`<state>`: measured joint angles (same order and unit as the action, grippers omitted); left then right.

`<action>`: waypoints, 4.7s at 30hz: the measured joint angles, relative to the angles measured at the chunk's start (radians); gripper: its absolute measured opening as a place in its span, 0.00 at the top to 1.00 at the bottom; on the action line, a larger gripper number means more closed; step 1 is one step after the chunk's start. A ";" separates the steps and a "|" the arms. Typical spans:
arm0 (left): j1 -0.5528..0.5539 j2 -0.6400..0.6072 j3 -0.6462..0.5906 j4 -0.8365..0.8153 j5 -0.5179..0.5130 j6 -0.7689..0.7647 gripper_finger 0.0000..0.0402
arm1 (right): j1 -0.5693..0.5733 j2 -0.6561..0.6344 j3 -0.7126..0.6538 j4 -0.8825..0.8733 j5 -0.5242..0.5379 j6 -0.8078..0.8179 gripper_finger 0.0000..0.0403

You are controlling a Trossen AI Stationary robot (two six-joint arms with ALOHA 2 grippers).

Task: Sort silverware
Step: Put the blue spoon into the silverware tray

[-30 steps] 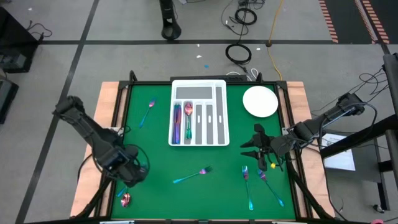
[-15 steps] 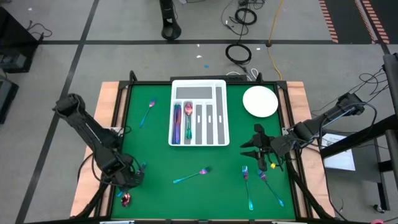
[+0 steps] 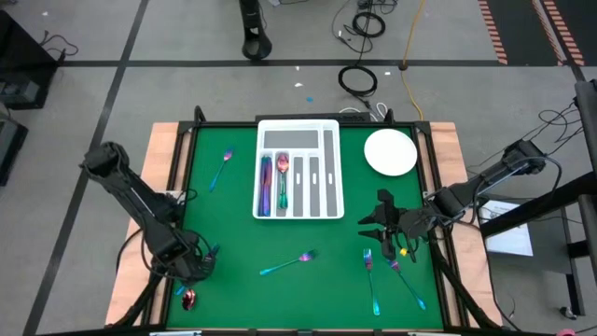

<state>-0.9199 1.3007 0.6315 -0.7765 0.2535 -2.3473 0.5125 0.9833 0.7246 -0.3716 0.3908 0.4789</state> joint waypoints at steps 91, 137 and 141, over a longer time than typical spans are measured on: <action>0.696 0.040 0.522 0.087 -0.505 1.760 0.97 | 0.000 0.001 0.000 0.068 0.000 -0.067 0.69; 0.983 0.608 0.639 0.058 -0.755 4.065 0.97 | -0.134 0.001 0.000 -0.089 0.240 -0.252 0.69; 0.983 0.628 0.639 0.064 -0.724 4.065 0.97 | -0.134 0.001 0.000 -0.090 0.240 -0.252 0.69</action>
<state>0.0635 1.9291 1.2701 -0.7122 -0.4706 1.7180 0.3790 0.9848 0.7245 -0.4619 0.6308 0.2272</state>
